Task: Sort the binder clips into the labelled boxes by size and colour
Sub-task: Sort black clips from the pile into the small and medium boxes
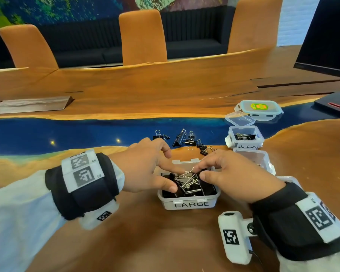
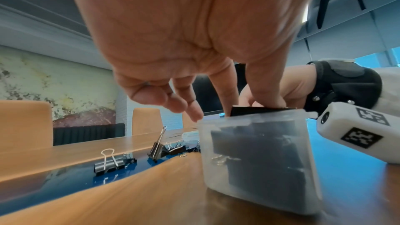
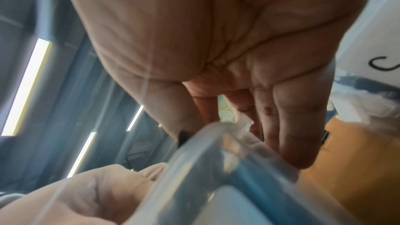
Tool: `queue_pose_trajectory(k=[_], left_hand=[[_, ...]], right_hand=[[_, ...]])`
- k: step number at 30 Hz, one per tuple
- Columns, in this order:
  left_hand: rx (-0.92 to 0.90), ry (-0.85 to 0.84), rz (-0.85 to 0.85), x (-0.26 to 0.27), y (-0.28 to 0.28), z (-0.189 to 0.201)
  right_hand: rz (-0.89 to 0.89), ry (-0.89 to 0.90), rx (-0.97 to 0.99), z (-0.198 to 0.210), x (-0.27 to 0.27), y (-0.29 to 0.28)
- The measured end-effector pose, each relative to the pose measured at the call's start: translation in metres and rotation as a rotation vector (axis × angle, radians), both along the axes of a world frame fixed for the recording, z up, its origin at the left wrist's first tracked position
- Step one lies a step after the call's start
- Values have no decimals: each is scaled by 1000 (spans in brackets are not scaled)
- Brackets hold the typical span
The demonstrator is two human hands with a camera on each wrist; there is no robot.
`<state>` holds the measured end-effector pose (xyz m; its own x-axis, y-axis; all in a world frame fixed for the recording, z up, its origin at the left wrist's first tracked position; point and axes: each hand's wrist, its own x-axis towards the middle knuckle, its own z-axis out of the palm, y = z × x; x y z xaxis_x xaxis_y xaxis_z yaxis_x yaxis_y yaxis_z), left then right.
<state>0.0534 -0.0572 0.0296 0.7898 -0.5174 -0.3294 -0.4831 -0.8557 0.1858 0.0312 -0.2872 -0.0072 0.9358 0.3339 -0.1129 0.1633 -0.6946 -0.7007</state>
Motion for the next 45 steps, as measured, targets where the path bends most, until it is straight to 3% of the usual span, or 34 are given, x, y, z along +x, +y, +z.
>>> queue_pose_trajectory(k=[8, 22, 28, 33, 35, 39, 45], left_hand=[[-142, 209, 81, 6, 8, -9], [-398, 299, 196, -3, 16, 0], [-167, 95, 98, -17, -3, -3], [-237, -47, 140, -20, 1, 8], [-161, -138, 133, -19, 4, 16], [42, -148, 88, -23, 0, 15], [94, -191, 72, -25, -8, 4]], right_hand=[[1, 1, -47, 4, 0, 3], [-3, 7, 72, 16, -7, -6], [112, -23, -76, 23, -9, -2], [179, -243, -230, 30, -9, 3], [213, -281, -340, 38, -8, 1], [289, -224, -606, 48, -5, 3], [314, -141, -595, 50, -4, 9]])
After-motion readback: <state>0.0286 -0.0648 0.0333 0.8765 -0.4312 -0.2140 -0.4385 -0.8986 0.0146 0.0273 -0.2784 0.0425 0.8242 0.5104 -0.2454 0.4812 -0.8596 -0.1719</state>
